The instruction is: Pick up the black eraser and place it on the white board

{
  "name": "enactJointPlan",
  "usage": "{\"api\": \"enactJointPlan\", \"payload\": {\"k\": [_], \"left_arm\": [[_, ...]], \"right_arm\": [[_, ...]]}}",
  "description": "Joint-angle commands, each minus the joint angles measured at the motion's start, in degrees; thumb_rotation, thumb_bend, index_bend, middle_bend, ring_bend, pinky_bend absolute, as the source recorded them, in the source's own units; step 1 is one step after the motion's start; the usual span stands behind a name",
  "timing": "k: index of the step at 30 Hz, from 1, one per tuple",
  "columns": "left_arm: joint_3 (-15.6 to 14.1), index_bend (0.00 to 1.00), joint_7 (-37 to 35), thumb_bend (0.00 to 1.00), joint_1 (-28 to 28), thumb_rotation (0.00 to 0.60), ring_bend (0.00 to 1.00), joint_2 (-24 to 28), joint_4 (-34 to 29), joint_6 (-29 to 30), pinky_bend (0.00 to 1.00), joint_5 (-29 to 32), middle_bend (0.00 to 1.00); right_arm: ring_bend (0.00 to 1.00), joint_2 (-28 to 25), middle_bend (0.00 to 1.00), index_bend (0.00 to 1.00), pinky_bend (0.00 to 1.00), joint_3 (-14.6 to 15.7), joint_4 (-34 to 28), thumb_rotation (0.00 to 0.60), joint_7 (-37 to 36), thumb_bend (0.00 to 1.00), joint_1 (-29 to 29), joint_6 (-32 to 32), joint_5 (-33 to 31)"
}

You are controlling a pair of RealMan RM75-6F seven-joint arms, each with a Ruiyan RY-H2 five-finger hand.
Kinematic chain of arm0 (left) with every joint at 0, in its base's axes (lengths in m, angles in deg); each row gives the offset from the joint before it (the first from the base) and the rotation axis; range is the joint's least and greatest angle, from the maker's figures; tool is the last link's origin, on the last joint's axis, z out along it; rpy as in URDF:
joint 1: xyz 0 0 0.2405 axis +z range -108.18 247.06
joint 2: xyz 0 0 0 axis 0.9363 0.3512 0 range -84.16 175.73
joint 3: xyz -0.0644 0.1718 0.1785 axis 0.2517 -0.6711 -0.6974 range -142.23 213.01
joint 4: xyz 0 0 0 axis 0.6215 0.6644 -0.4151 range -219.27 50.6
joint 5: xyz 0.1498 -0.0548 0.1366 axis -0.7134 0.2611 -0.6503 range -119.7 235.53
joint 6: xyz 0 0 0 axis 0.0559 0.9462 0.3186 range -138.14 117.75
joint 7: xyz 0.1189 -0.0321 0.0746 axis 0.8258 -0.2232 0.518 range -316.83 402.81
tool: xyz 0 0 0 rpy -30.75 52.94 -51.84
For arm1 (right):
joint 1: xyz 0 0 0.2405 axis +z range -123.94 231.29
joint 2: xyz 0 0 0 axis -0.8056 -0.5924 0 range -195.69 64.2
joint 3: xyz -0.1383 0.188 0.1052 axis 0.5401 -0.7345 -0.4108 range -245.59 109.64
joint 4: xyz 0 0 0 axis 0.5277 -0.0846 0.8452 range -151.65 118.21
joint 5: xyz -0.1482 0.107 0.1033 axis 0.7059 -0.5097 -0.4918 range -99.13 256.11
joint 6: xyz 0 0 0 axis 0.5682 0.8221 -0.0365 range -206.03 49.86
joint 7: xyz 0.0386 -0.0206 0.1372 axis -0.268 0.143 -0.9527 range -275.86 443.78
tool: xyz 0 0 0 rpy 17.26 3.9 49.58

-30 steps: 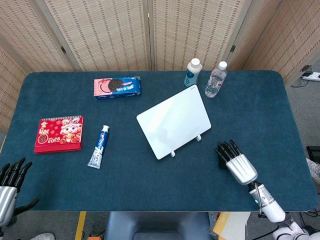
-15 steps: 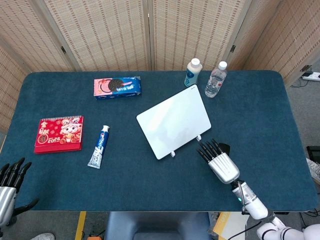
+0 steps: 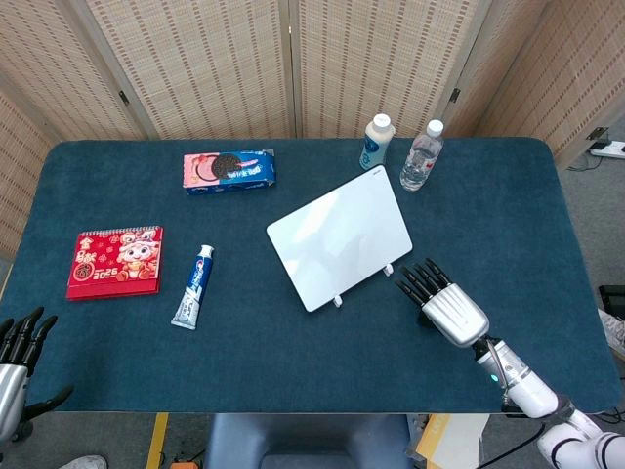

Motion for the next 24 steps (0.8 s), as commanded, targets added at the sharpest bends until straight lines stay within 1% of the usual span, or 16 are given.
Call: {"api": "enactJointPlan", "payload": {"k": [1, 6, 8, 10, 11, 13, 17, 20, 24], "left_arm": [[0.0, 0.0, 0.79, 0.07, -0.16, 0.6, 0.1, -0.35, -0.09, -0.67, 0.09, 0.37, 0.03], [-0.05, 0.0, 1.77, 0.07, -0.53, 0.6, 0.1, -0.76, -0.17, -1.77, 0.09, 0.75, 0.03], [0.05, 0.0, 2.0, 0.07, -0.65, 0.6, 0.1, -0.86, -0.12, -2.0, 0.09, 0.97, 0.03], [0.11, 0.0, 2.08, 0.07, -0.72, 0.6, 0.1, -0.9, -0.1, -2.17, 0.09, 1.18, 0.03], [0.13, 0.0, 2.07, 0.07, -0.74, 0.6, 0.1, -0.9, -0.1, -2.22, 0.09, 1.23, 0.03], [0.15, 0.0, 2.0, 0.07, -0.75, 0.6, 0.1, -0.86, -0.1, -2.29, 0.09, 1.42, 0.03], [0.17, 0.0, 1.92, 0.07, -0.71, 0.6, 0.1, -0.8, -0.16, -2.23, 0.09, 1.55, 0.03], [0.13, 0.0, 1.82, 0.07, -0.59, 0.6, 0.1, -0.79, -0.15, -1.99, 0.09, 1.45, 0.03], [0.33, 0.0, 1.9, 0.07, -0.37, 0.6, 0.1, -0.77, -0.05, -1.38, 0.09, 1.57, 0.03]], "right_arm": [[0.0, -3.55, 0.0, 0.0, 0.0, 1.27, -0.24, 0.6, 2.76, 0.24, -0.66, -0.59, -0.11], [0.0, -3.12, 0.0, 0.01, 0.0, 2.3, 4.95, 0.6, -0.32, 0.24, 0.69, -3.88, -0.02], [0.0, -2.25, 0.0, 0.05, 0.0, 2.6, 7.5, 0.6, 0.13, 0.24, 1.81, -5.13, 0.88], [0.0, -0.73, 0.0, 0.13, 0.0, 2.95, 10.53, 0.6, 0.22, 0.24, 2.77, -5.32, 2.24], [0.0, 0.02, 0.0, 0.17, 0.0, 3.13, 11.81, 0.6, -0.24, 0.24, 3.09, -5.31, 2.72], [0.0, 1.78, 0.0, 0.21, 0.0, 3.45, 14.58, 0.6, -1.57, 0.24, 3.75, -5.25, 3.53], [0.0, 4.78, 0.0, 0.24, 0.0, 4.15, 18.67, 0.6, -2.63, 0.24, 4.7, -3.97, 5.47], [0.0, 6.33, 0.0, 0.25, 0.0, 4.72, 20.71, 0.6, -1.87, 0.24, 5.13, -3.03, 6.76], [0.0, 7.46, 0.0, 0.25, 0.0, 5.02, 21.58, 0.6, -1.04, 0.24, 5.22, -2.77, 6.88]]}}
